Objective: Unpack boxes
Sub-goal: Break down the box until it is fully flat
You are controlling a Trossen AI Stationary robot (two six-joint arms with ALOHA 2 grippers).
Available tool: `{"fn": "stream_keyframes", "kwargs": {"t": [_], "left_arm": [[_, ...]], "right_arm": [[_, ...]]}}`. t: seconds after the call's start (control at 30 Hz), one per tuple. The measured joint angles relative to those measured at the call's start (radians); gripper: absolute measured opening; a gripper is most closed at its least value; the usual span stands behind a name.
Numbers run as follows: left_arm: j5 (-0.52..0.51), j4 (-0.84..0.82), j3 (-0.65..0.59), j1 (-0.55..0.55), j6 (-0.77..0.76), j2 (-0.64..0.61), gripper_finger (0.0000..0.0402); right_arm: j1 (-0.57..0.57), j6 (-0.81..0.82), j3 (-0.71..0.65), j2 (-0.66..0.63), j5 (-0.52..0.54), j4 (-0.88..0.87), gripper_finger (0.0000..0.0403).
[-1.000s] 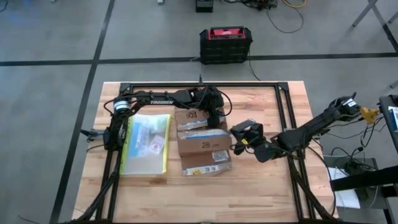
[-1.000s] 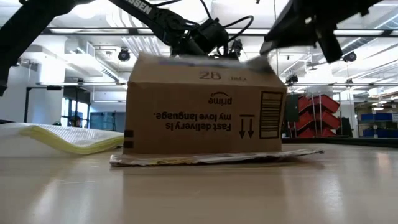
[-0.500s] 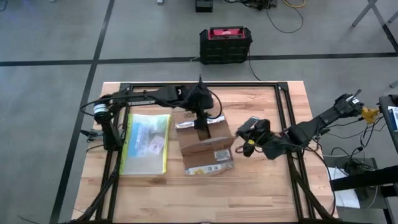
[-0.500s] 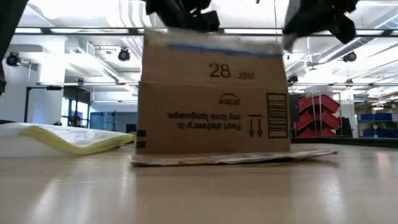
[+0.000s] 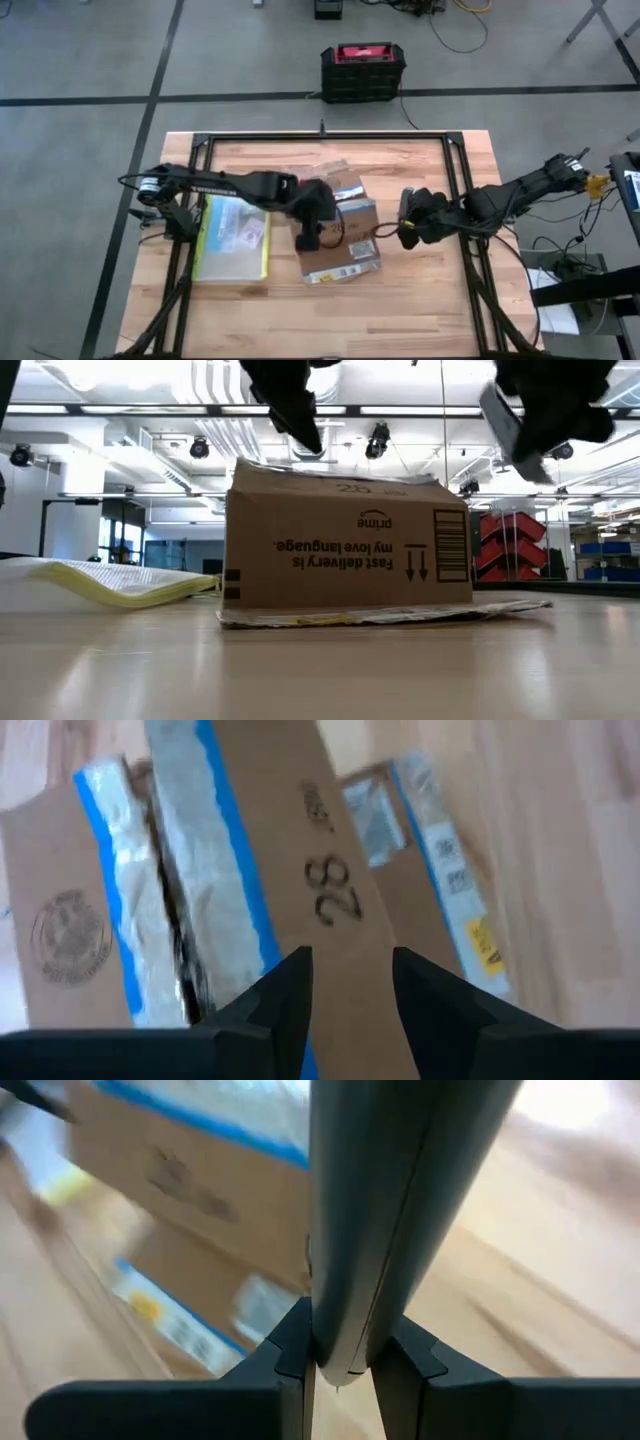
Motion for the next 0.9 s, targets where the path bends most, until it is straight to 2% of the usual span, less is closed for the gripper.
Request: {"fn": "stream_keyframes", "kwargs": {"t": [0.1,0.23,0.3,0.4,0.43,0.53,0.7,0.9], "left_arm": [[-0.002,-0.03,0.0,-0.02,-0.029,-0.015,0.0125],[-0.034,-0.136,0.0,-0.029,-0.058,-0.023,0.0131],[-0.141,-0.229,0.0,-0.025,-0.061,-0.028,0.0131],[-0.371,-0.336,0.001,0.008,-0.058,-0.044,0.0126],[-0.399,-0.358,0.001,0.03,-0.056,-0.047,0.0124],[-0.341,-0.327,-0.026,0.106,-0.035,-0.059,0.0119],[-0.224,-0.232,-0.138,0.202,0.029,-0.072,0.0119],[-0.07,-0.155,-0.256,0.226,0.055,-0.078,0.0119]], "right_arm": [[-0.118,-0.013,-0.044,0.0,-0.157,-0.088,0.0048],[-0.296,-0.105,-0.141,0.0,-0.342,-0.095,0.0048],[-0.378,-0.152,-0.192,0.008,-0.417,-0.08,0.0048],[-0.478,-0.199,-0.272,0.016,-0.512,-0.038,0.0048],[-0.504,-0.209,-0.298,0.019,-0.537,-0.019,0.0048],[-0.553,-0.222,-0.375,0.026,-0.579,0.036,0.0048],[-0.559,-0.186,-0.442,0.047,-0.634,0.09,0.005],[-0.555,-0.186,-0.446,0.058,-0.629,0.094,0.0087]]}}
